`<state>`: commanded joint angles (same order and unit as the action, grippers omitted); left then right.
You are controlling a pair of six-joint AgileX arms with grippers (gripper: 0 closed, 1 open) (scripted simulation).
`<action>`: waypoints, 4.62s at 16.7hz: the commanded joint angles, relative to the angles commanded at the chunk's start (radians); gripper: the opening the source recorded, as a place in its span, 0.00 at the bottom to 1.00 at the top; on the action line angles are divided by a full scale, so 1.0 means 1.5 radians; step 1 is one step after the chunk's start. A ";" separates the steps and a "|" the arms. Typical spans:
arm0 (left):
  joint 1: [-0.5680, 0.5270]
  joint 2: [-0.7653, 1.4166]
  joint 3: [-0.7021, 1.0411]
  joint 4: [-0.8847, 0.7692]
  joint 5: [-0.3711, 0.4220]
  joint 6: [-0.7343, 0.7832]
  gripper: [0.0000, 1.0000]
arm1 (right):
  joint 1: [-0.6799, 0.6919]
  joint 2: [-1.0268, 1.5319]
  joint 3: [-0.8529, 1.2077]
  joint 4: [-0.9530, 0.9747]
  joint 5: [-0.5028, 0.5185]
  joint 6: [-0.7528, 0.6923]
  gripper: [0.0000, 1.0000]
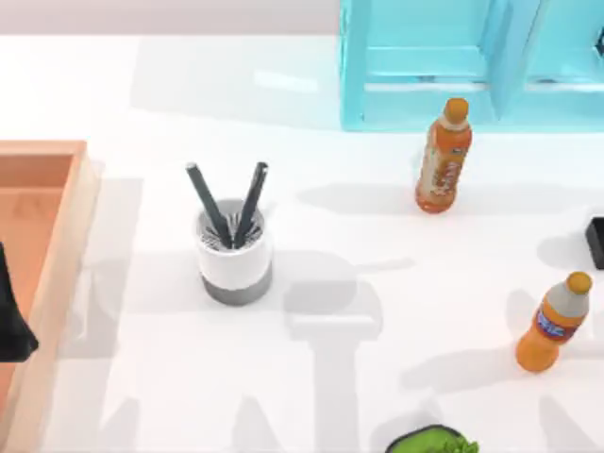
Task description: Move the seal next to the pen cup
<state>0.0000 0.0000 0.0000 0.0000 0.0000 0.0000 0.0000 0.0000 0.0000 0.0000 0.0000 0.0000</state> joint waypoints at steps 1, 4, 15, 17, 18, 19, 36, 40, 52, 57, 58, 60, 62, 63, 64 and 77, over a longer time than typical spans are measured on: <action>0.000 0.000 0.000 0.000 0.000 0.000 1.00 | 0.000 0.000 0.000 0.000 0.000 0.000 1.00; 0.000 0.000 0.000 0.000 0.000 0.000 1.00 | 0.000 0.020 0.020 -0.018 0.000 0.000 1.00; 0.000 0.000 0.000 0.000 0.000 0.000 1.00 | -0.009 0.583 0.537 -0.415 0.001 -0.004 1.00; 0.000 0.000 0.000 0.000 0.000 0.000 1.00 | -0.011 0.727 0.664 -0.508 0.001 -0.005 1.00; 0.000 0.000 0.000 0.000 0.000 0.000 1.00 | -0.012 0.798 0.726 -0.554 0.001 -0.005 1.00; 0.000 0.000 0.000 0.000 0.000 0.000 1.00 | -0.013 0.867 0.788 -0.599 0.001 -0.006 1.00; 0.000 0.000 0.000 0.000 0.000 0.000 1.00 | -0.017 1.344 1.211 -0.913 0.001 -0.009 1.00; 0.000 0.000 0.000 0.000 0.000 0.000 1.00 | -0.018 1.355 1.142 -0.837 0.001 -0.007 1.00; 0.000 0.000 0.000 0.000 0.000 0.000 1.00 | -0.018 1.384 1.004 -0.667 0.002 -0.007 0.85; 0.000 0.000 0.000 0.000 0.000 0.000 1.00 | -0.018 1.384 1.004 -0.667 0.002 -0.007 0.47; 0.000 0.000 0.000 0.000 0.000 0.000 1.00 | -0.018 1.384 1.004 -0.667 0.002 -0.007 0.40; 0.000 0.000 0.000 0.000 0.000 0.000 1.00 | -0.018 1.384 1.004 -0.667 0.002 -0.007 0.25; 0.000 0.000 0.000 0.000 0.000 0.000 1.00 | -0.018 1.384 1.004 -0.667 0.002 -0.007 0.10; 0.000 0.000 0.000 0.000 0.000 0.000 1.00 | -0.018 1.384 1.004 -0.667 0.002 -0.007 0.02; 0.000 0.000 0.000 0.000 0.000 0.000 1.00 | -0.018 1.384 1.004 -0.667 0.002 -0.007 0.00; 0.000 0.000 0.000 0.000 0.000 0.000 1.00 | 0.021 1.398 1.081 -0.740 0.002 0.038 0.00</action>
<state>0.0000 0.0000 0.0000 0.0000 0.0000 0.0000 0.0314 2.0967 1.6211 -1.1106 0.0028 0.0563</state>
